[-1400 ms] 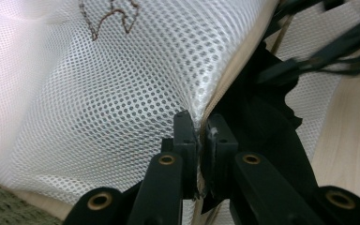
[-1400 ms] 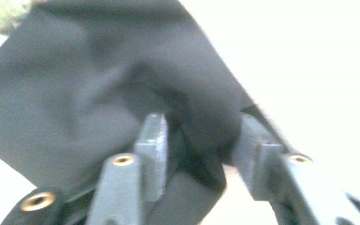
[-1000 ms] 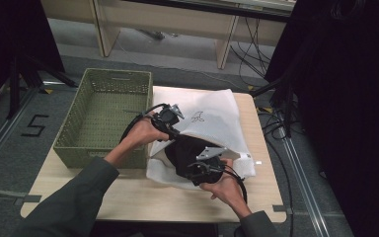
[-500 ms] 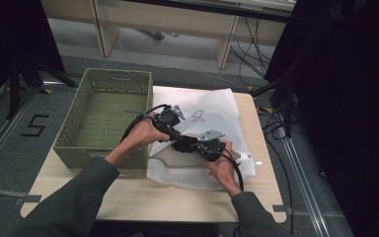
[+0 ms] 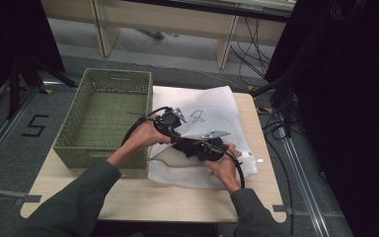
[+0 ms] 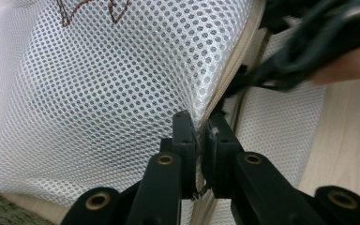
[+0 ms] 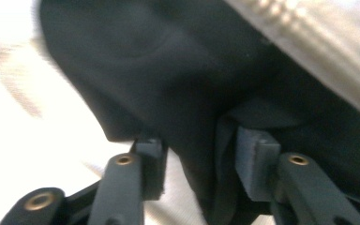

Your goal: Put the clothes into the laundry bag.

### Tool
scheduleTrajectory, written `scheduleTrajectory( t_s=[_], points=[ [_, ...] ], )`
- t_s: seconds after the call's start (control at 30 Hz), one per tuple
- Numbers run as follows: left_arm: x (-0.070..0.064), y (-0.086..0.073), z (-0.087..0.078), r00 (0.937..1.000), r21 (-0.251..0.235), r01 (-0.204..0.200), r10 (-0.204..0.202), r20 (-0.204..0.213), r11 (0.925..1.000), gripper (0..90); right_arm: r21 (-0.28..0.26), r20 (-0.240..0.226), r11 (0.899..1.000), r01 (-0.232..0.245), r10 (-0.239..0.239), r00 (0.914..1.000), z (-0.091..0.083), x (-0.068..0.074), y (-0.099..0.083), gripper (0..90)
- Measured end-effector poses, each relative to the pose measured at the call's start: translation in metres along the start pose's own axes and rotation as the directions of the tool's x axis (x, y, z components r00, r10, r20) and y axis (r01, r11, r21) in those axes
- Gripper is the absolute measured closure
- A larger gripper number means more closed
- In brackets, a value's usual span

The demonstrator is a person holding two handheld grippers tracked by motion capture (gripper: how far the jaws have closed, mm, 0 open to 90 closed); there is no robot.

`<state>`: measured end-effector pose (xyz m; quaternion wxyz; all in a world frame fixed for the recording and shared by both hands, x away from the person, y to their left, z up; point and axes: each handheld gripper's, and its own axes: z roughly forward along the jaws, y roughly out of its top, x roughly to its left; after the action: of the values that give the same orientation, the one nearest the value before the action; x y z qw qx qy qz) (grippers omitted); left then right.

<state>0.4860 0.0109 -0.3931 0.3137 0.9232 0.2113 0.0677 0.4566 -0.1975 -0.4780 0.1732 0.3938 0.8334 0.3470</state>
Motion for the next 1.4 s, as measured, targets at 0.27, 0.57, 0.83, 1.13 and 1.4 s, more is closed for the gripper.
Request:
scheduleTrajectory(
  t_s=[0.27, 0.57, 0.83, 1.13, 1.4],
  points=[
    [-0.003, 0.000, 0.005, 1.0000, -0.004, 0.003, -0.003, 0.000, 1.0000, 83.1, 0.025, -0.035, 1.000, 0.010, -0.009, 0.9993, -0.029, 0.013, -0.017, 53.0],
    [-0.007, -0.004, 0.016, 0.9998, 0.009, -0.011, 0.010, 0.016, 0.9999, 83.6, 0.018, -0.065, 0.999, -0.032, 0.033, 0.9973, 0.022, 0.009, -0.015, 82.5],
    [-0.009, -0.007, 0.024, 0.9998, 0.024, -0.012, 0.012, 0.019, 0.9996, 83.8, -0.047, 0.037, 0.997, -0.055, 0.057, 0.9977, 0.040, -0.011, -0.001, 87.1],
    [-0.015, -0.012, 0.031, 0.9997, 0.017, -0.020, 0.020, -0.009, 0.9997, 75.6, -0.042, 0.005, 0.989, -0.140, 0.140, 0.9901, 0.036, -0.014, 0.002, 85.4],
    [-0.062, -0.038, -0.016, 0.9925, -0.104, -0.083, 0.073, -0.098, 0.9911, 51.8, -0.023, -0.019, 0.992, -0.120, 0.120, 0.9926, 0.023, -0.011, 0.001, 80.6]
  ],
)
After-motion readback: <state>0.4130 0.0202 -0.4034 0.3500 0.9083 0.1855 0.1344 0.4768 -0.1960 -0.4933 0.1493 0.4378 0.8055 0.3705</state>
